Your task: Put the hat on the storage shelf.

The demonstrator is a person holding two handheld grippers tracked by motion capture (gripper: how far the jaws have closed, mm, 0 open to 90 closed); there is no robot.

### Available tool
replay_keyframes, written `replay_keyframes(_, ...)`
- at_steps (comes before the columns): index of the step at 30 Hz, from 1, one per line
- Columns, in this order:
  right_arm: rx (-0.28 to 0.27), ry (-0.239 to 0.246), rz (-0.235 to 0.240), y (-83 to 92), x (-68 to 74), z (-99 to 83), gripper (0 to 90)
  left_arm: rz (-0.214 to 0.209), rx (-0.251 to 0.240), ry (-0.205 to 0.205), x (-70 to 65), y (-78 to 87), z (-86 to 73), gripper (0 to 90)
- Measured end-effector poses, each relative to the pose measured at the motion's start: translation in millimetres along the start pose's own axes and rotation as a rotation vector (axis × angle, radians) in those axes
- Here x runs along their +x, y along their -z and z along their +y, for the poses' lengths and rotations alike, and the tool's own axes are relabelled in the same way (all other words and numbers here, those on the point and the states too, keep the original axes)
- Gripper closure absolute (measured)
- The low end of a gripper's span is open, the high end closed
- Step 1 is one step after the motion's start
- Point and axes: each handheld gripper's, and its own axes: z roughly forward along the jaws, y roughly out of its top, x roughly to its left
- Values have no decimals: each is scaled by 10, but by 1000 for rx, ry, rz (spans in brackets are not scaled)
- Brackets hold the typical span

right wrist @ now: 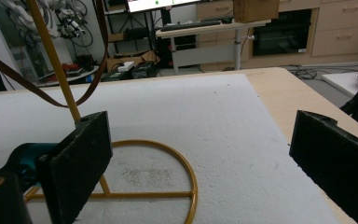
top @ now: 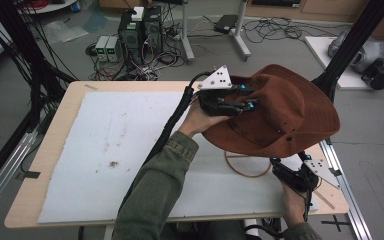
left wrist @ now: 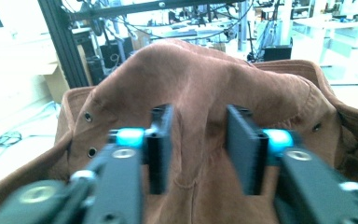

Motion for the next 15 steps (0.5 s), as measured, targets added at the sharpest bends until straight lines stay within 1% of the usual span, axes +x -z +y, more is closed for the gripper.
replay_keyframes(1, -3, 3, 4, -4, -4, 0, 49, 9, -2, -4, 2, 4, 4, 496)
replay_keyframes(3, -5, -1, 5, -7, -3, -1, 49, 12, -11, -1, 4, 18, 13, 451)
replay_keyframes(6, -3, 0, 6, -8, -5, -1, 49, 26, -23, -10, 5, 47, 36, 434)
replay_keyframes(8, 1, -2, 5, -7, -6, -1, 49, 34, -36, -9, 4, 66, 52, 404)
replay_keyframes(9, 1, -3, 7, -9, -6, -2, 49, 36, -45, -9, 6, 89, 68, 401)
replay_keyframes(11, 3, -5, 9, -8, -4, -3, 49, 41, -44, -12, 10, 105, 76, 398)
replay_keyframes(15, 6, -6, 8, -7, -2, -4, 49, 58, -60, -10, 17, 184, 104, 387)
